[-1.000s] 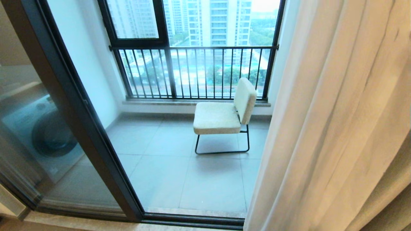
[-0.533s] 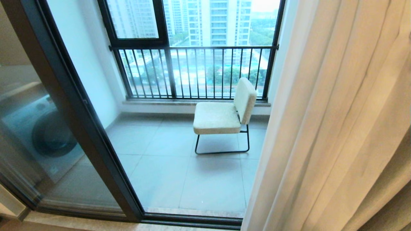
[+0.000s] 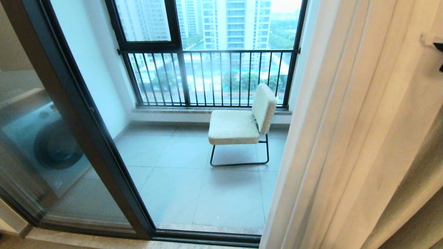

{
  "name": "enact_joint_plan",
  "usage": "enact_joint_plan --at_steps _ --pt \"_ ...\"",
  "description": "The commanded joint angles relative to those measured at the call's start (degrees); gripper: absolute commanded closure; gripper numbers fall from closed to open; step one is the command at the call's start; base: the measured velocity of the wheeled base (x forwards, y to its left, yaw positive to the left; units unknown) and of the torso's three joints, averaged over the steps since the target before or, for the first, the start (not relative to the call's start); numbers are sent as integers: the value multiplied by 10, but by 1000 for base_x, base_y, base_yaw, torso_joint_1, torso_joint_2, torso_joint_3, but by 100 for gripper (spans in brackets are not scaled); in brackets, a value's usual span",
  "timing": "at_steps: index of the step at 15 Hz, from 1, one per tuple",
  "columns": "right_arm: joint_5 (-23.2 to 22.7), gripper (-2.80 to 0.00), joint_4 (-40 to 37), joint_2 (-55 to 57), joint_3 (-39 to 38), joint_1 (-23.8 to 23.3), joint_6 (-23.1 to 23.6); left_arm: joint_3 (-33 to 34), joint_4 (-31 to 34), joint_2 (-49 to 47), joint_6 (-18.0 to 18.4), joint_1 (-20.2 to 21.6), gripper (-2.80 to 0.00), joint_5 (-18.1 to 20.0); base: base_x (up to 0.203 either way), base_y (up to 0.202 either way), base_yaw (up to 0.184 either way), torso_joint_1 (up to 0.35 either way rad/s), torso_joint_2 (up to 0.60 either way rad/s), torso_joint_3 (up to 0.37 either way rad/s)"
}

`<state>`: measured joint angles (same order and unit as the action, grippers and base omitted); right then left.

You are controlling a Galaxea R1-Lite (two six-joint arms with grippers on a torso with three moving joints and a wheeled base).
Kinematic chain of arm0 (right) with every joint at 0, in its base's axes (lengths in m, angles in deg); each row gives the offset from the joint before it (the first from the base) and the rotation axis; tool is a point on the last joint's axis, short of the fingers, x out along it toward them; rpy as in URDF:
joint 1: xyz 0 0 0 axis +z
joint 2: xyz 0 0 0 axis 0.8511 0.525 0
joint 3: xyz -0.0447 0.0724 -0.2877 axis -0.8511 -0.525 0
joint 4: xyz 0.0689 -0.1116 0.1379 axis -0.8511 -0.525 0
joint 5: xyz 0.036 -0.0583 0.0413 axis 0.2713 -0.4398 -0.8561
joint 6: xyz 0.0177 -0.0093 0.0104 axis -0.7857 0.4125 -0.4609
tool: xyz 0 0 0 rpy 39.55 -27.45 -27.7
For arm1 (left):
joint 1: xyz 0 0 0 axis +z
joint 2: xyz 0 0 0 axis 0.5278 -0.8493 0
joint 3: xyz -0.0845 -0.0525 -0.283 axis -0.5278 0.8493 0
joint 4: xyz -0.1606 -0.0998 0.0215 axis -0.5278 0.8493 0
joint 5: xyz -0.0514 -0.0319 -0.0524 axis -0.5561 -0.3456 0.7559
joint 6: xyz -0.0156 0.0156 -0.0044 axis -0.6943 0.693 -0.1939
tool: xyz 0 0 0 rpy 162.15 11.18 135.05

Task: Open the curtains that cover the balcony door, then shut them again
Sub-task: Pull the inner curtains open on both sides

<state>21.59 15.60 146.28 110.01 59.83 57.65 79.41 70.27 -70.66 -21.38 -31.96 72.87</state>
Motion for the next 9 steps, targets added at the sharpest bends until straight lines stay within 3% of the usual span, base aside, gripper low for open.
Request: enact_joint_plan --at_steps 1,9 --pt "-29 0 2 3 6 4 -1 0 0 0 0 0 0 0 0 0 0 0 0 0" --pt "-50 0 1 94 147 6 -28 0 0 0 0 1 0 -1 0 0 0 0 0 0"
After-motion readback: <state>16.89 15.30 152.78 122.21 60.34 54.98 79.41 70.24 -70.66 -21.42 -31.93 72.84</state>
